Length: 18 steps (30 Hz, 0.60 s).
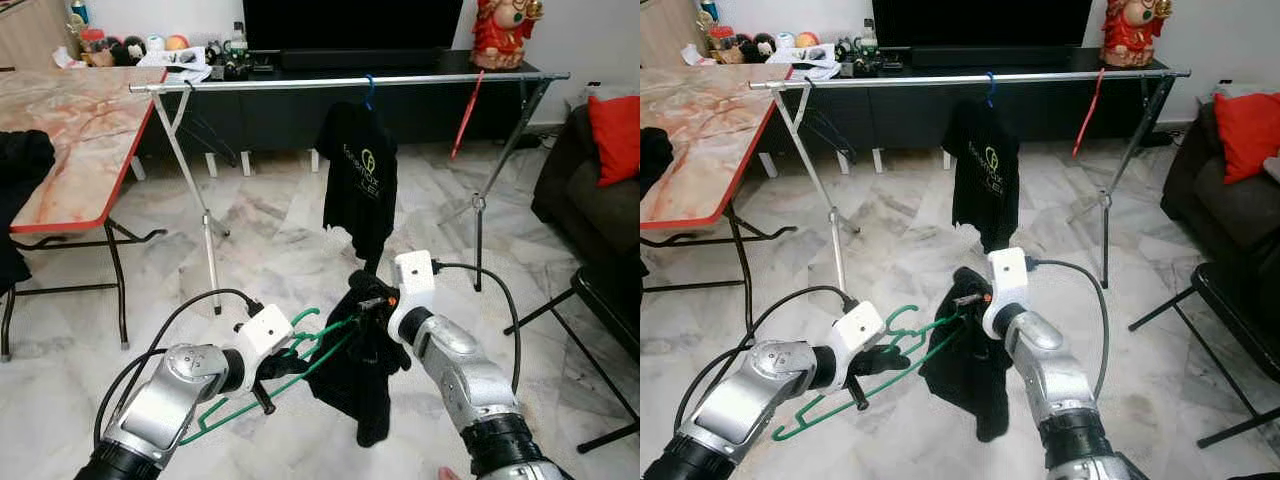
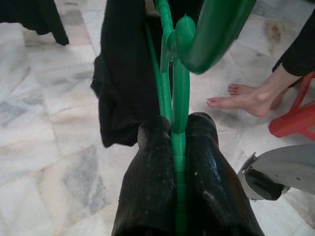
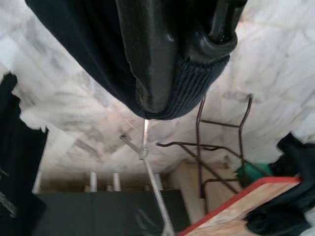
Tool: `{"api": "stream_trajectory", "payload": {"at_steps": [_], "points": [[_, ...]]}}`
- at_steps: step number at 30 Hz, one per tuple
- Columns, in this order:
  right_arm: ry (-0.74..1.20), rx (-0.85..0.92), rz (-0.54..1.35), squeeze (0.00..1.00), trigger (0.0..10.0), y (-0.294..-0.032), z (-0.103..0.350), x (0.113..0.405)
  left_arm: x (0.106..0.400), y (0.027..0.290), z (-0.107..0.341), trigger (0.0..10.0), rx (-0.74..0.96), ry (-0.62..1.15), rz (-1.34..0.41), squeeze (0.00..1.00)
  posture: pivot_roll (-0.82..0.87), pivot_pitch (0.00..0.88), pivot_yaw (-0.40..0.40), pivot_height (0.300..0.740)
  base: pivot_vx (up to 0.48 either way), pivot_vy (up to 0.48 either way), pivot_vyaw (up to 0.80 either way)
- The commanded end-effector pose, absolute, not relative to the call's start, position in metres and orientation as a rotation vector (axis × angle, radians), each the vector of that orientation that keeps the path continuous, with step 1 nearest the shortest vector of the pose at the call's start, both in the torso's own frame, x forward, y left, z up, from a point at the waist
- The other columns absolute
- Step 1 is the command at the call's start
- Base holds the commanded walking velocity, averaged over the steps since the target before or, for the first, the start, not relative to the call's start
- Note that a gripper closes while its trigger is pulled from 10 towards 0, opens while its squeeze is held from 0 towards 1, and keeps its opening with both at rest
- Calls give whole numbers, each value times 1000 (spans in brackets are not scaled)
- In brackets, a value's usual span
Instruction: Hang hanger
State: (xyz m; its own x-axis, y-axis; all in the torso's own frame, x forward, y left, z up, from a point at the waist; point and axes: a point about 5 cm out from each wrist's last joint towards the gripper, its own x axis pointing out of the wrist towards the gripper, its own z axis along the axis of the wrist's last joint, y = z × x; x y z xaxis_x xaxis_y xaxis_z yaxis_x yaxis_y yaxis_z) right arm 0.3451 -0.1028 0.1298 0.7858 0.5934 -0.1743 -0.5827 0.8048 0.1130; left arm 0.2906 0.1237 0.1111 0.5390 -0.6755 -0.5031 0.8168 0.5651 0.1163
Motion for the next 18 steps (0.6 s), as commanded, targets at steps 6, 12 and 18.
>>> {"api": "stream_trajectory", "payload": {"at_steps": [6, 12, 18], "points": [[197, -120, 620, 0, 10000, -112, 130, 349, 286, 125, 112, 10000, 362, 434, -932, 0, 68, 91, -23, 740, 0, 0, 0], [251, -464, 484, 0, 10000, -136, 115, 355, 287, 127, 112, 10000, 371, 431, -927, 0, 70, 92, -23, 740, 0, 0, 0], [202, -397, 552, 0, 10000, -126, 116, 351, 287, 125, 112, 10000, 370, 429, -933, 0, 68, 92, -23, 740, 0, 0, 0]]}}
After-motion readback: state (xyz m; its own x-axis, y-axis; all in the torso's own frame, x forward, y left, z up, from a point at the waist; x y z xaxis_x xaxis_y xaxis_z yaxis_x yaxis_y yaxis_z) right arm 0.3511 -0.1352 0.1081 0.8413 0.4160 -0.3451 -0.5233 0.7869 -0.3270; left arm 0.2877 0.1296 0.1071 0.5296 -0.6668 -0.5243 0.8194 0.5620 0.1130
